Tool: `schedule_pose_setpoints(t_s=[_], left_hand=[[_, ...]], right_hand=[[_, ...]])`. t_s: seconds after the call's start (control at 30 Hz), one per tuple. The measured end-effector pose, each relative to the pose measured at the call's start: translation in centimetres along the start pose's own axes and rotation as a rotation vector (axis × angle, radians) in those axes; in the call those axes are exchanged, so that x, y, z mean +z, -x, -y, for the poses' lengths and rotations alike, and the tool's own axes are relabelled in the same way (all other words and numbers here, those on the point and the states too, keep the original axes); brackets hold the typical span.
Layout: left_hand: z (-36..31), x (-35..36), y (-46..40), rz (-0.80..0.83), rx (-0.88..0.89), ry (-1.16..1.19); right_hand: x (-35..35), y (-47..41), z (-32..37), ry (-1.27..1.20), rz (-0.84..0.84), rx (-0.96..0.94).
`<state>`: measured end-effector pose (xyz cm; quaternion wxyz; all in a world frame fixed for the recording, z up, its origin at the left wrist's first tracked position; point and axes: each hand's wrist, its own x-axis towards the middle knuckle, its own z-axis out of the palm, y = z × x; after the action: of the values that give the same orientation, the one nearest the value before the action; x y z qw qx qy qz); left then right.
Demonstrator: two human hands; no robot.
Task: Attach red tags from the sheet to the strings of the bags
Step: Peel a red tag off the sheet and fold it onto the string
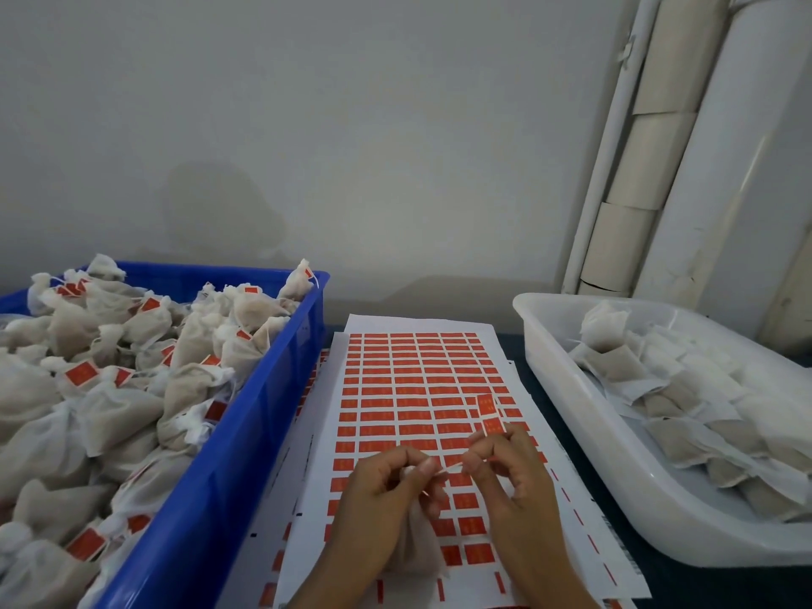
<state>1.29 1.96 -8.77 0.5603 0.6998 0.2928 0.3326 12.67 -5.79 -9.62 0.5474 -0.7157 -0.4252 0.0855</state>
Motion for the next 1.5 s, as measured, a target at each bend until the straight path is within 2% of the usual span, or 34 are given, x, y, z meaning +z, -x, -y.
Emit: schedule_pose_setpoints(t_s=[0.13,0.33,0.5,0.57,0.67,0.77,0.87,1.17,1.5], left_hand=[[-0.2,0.1,0.0,0.056,-0.05,0.056],[-0.1,0.3,0.0,0.027,-0.118,0.085],[0.0,0.3,0.1,-0.044,-0.111,0.128],[0.0,0.5,0.1,-0.074,-0.105,0.139],[0.3,0.7,0.0,-0.114,-0.088,0.146],[0.4,0.9,0.1,-0.128,-0.071,0.133],[0.5,1.0,0.1,-0.142,-0.045,0.107],[0.7,1.4,0.0,-0.21,-0.025,0.07],[0.4,1.4,0.3,-0.166,-0.01,0.058]], right_hand=[[-0.1,-0.2,-0.1,0.032,-0.016,-0.025],[0.0,-0.1,-0.4,-0.043,-0.033,-0.02],[-1.3,-0.1,0.6,-0.312,-0.275,-0.016],[-1.7,0.0,1.3,-0.399,-0.297,-0.031],[-1.7,0.3,1.8,-0.448,-0.259,-0.053],[-1.1,0.7,2.1,-0.408,-0.131,-0.049],[-0.1,1.1,2.0,-0.384,-0.066,0.034],[0.7,1.0,0.6,-0.409,-0.087,0.223],[0.8,1.1,0.6,-0.367,-0.071,0.217]])
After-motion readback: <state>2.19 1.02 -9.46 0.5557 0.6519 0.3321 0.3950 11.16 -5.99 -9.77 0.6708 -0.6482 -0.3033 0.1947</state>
